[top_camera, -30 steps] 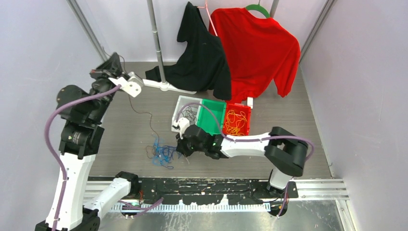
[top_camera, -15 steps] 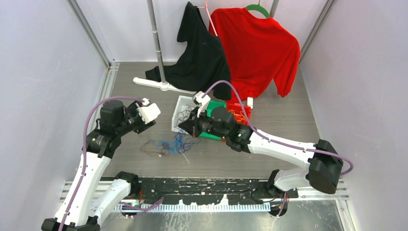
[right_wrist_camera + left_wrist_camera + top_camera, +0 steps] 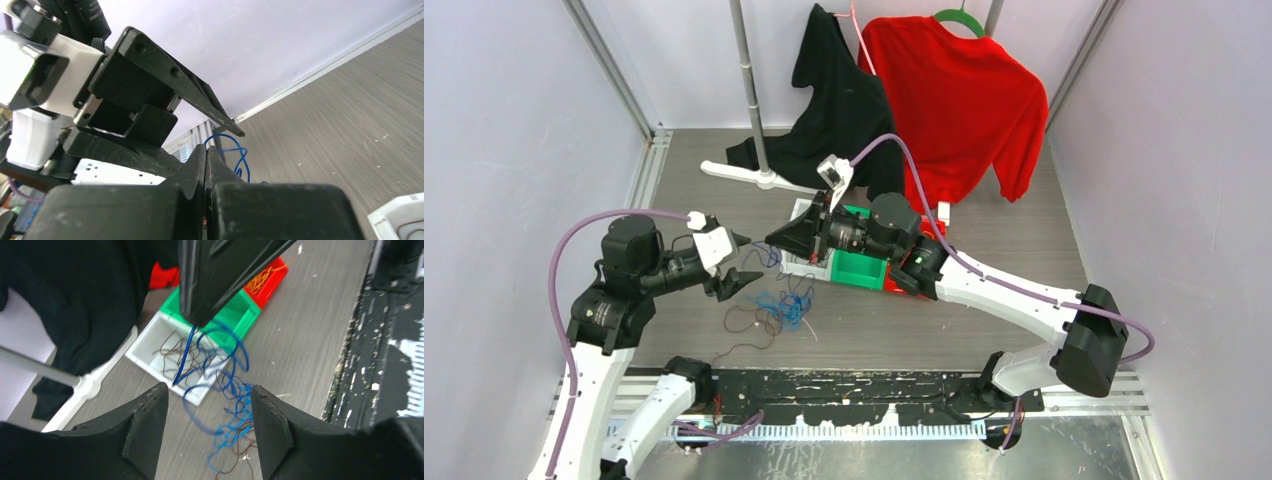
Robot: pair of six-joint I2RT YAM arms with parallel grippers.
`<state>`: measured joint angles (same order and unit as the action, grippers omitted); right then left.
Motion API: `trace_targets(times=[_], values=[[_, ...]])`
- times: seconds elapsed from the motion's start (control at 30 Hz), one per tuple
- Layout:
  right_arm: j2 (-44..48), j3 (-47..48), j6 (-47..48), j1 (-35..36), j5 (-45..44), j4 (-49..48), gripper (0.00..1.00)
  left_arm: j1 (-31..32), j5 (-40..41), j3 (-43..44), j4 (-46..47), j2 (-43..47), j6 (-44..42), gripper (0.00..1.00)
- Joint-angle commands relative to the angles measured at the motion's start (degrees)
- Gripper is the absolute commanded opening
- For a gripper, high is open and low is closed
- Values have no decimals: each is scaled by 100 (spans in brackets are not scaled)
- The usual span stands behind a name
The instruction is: Untangle the cables
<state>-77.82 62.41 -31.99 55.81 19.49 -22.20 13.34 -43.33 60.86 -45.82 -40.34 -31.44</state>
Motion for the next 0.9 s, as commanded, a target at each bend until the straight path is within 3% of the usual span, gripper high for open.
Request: trace_targets(times=[0.0,0.33,0.67,0.73,0.87], values=[[-113,317,-297,25,511,-443,1,-37,-841,364,237,-15,450,59],[-283,470,-401,33,948,-371,1,-34,-500,399,92,157,-606,44],[-331,526,-596,50,1303,-461,1,-39,-605,434,137,26,-1106,7],[-295,481,-620,45,1247,-516,10,-37,-569,464,238,37,-991,0],[-72,150,-607,-73,834,-775,45,-34,-558,774,383,95,-708,0]])
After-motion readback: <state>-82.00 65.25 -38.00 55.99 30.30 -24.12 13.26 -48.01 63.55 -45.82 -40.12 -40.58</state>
